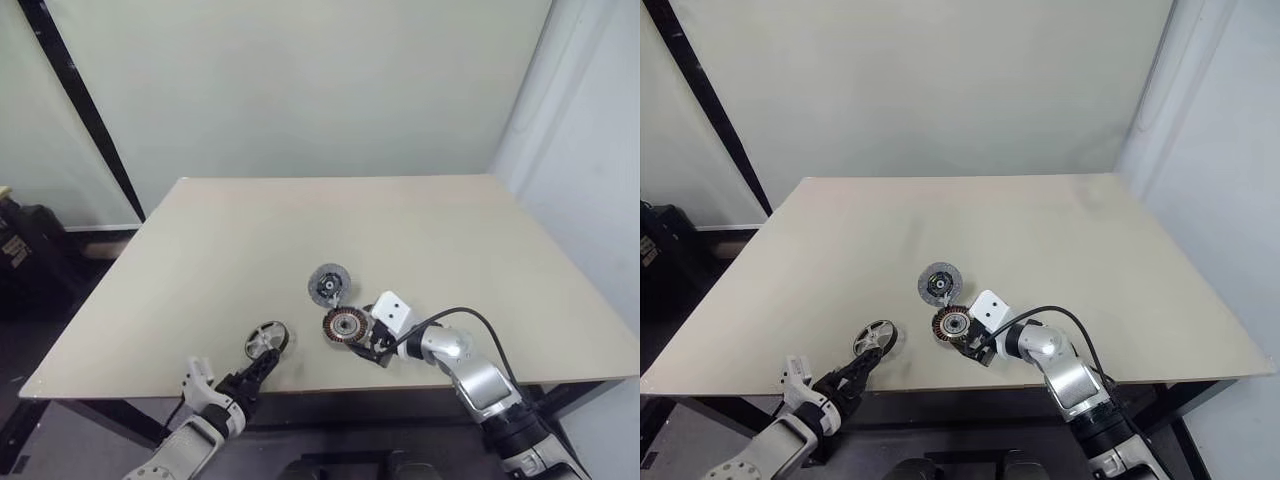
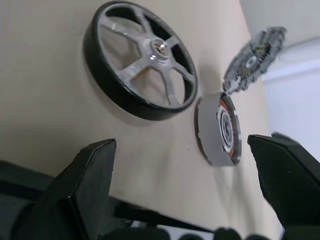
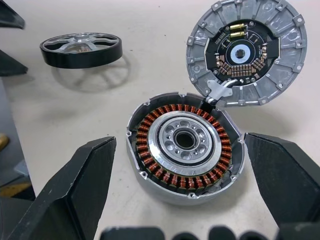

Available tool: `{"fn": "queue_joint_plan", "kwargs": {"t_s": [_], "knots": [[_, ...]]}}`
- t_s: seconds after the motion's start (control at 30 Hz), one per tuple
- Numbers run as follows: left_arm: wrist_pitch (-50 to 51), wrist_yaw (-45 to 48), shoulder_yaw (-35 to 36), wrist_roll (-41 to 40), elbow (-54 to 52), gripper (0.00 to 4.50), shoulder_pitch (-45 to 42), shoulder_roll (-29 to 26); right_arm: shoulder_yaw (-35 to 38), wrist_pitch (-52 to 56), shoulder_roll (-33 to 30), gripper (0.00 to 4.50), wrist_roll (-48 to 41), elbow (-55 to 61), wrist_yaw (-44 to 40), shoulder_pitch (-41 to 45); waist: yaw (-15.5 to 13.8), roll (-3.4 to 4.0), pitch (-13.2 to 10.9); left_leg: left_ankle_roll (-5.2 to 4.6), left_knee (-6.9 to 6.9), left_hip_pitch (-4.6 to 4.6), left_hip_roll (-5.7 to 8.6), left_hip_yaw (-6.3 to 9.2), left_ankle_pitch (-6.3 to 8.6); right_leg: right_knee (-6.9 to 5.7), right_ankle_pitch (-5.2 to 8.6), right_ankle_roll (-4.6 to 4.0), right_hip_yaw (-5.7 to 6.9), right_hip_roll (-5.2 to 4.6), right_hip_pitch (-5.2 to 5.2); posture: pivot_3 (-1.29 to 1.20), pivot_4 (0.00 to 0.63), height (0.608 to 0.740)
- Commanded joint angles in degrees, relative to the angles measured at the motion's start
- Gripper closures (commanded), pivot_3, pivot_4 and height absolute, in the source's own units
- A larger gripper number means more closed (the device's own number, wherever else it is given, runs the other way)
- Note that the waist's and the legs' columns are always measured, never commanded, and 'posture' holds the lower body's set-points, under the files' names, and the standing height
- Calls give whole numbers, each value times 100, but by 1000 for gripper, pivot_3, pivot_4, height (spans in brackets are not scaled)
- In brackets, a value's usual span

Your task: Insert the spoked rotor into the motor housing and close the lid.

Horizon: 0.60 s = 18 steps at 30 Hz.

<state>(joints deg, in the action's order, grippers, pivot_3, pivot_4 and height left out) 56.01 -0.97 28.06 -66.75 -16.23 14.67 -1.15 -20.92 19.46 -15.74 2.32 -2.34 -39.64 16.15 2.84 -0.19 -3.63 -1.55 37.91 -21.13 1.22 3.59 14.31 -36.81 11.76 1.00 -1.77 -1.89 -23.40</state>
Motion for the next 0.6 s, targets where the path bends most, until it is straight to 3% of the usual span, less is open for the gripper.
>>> {"fn": "queue_joint_plan", "kwargs": {"t_s": [0.03,0.27,0.37,0.6], "knots": [[-204,-159,-2,-207,205,0,-288,58,72,-102,-36,24,-41,316,25,26,-6,0,0,0,-1,-2,1,0,0,0,0,0,-1,0,-2,0,0,740],[-619,-499,-31,-15,801,0,-831,176,82,-100,-79,24,-43,360,33,-17,-5,-1,1,-1,-1,-6,12,-2,0,5,0,0,-7,-1,0,0,0,740],[-732,-537,-40,-43,889,533,-922,221,95,-97,-100,0,-44,386,42,-46,-2,-1,0,0,-1,-2,11,-1,0,5,0,0,-5,-1,3,0,0,740],[-781,-469,-151,-97,814,2918,-790,196,141,-83,-144,0,-41,426,98,-93,-1,-3,0,0,-3,-5,10,-2,0,4,0,0,-6,1,-1,0,0,740]]}}
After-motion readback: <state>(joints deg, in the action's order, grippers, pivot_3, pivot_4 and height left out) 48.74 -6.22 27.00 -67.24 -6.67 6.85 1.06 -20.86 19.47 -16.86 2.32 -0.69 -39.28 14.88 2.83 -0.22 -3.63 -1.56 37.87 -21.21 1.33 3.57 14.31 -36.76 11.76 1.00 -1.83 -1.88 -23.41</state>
